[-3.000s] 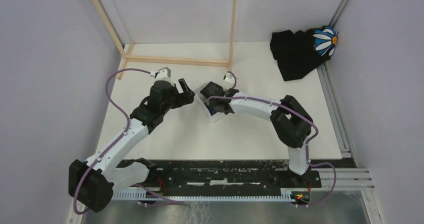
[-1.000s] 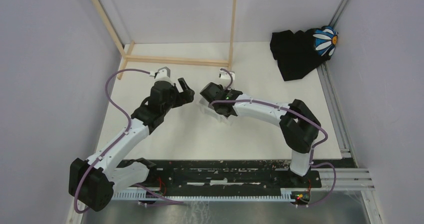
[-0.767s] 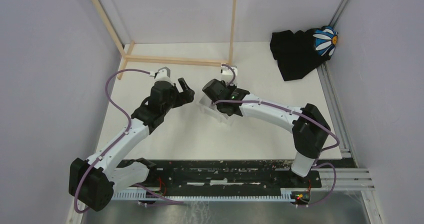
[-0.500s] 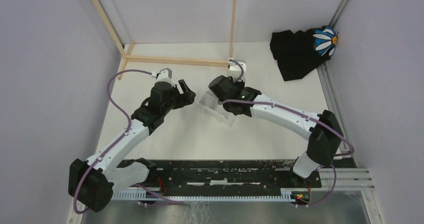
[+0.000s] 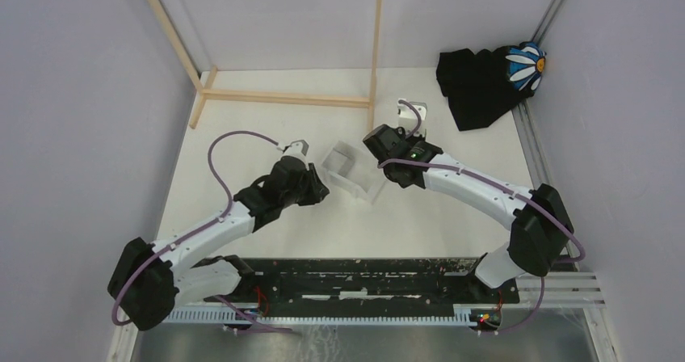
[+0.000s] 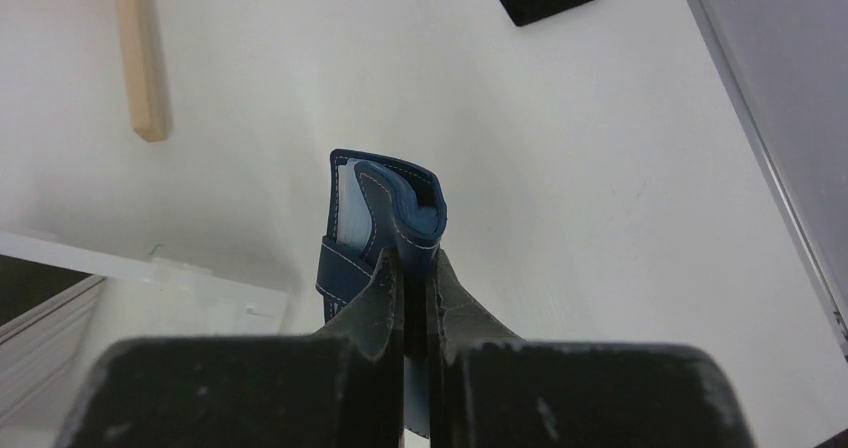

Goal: Put the credit cards into the card holder
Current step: Pick up the card holder from the storage box, then adjust the storage box at the center of the board.

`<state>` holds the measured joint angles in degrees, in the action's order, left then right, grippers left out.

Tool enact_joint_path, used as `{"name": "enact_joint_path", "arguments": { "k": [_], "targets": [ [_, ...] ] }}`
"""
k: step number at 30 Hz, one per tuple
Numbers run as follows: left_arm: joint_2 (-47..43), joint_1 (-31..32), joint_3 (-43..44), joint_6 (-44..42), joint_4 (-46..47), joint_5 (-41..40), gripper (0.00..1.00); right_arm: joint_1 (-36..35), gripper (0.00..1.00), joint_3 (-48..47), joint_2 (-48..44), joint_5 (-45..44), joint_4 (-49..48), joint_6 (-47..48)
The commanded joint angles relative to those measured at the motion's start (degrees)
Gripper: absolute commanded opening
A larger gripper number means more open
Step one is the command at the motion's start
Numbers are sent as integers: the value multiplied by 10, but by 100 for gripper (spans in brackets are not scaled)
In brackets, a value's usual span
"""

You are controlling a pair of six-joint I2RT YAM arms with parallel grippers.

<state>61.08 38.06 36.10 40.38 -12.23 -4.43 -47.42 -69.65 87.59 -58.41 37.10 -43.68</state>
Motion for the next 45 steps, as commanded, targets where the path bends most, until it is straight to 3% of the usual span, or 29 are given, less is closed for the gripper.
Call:
{"name": "enact_joint_path", "arguments": {
  "k": [1,6,22,38,45],
  "targets": [
    [64,27,4,44,33,-21,28,15,1,20,-13,0,-4,-7],
    [146,31,39,53,33,-46,19,37,0,33,10,30,-35,18],
    [319,21,179,58,-1,-134,21,68,0,32,77,174,-123,140],
    [328,-77,209,29,-7,-133,23,61,1,37,58,306,-129,210],
    [344,-94,224,22,5,-119,24,23,1,24,62,326,-121,219]
  ]
}}
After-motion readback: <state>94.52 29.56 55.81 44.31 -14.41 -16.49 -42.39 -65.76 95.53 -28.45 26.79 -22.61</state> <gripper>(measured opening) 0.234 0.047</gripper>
